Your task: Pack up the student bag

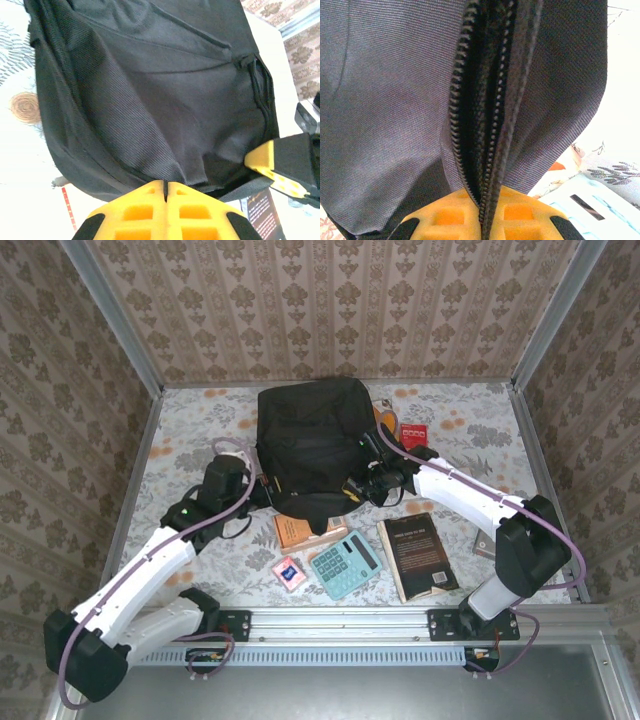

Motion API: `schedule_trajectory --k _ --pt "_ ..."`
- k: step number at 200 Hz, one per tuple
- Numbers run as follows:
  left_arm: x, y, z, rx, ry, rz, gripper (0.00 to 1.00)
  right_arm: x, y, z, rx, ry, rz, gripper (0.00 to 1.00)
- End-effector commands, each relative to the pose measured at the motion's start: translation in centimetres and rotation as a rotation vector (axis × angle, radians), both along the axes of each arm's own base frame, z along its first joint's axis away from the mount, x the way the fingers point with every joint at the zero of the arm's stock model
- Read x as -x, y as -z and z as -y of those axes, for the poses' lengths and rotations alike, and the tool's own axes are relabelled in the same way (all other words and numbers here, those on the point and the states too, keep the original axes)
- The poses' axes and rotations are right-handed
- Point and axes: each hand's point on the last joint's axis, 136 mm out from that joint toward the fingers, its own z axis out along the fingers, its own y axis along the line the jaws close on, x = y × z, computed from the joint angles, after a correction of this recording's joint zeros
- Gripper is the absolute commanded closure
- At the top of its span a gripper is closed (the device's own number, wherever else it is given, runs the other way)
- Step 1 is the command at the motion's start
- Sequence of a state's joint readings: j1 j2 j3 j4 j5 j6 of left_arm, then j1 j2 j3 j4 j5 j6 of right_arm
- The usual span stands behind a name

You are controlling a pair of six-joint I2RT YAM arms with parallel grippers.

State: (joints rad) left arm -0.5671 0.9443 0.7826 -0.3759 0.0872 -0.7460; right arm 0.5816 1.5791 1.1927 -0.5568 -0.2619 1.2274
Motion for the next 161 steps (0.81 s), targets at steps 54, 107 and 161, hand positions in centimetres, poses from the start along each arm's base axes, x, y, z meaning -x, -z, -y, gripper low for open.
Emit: schedule_trajectory --k 54,107,161 --pt "-3.8 0.2 -3.8 -0.050 -0.126 0.011 1.00 0.8 1.9 3.0 0.167 -0.057 0.001 0.98" --pt "-5.7 0.1 -4.7 -0.056 -0.163 0.013 1.00 0.5 1.2 3.6 0.218 -0.108 0.040 0.97" --pt "-7.0 0.5 -4.0 -0.087 -0.133 0.019 1.00 -0.8 0.3 4.7 0.248 -0.153 0.073 0.87"
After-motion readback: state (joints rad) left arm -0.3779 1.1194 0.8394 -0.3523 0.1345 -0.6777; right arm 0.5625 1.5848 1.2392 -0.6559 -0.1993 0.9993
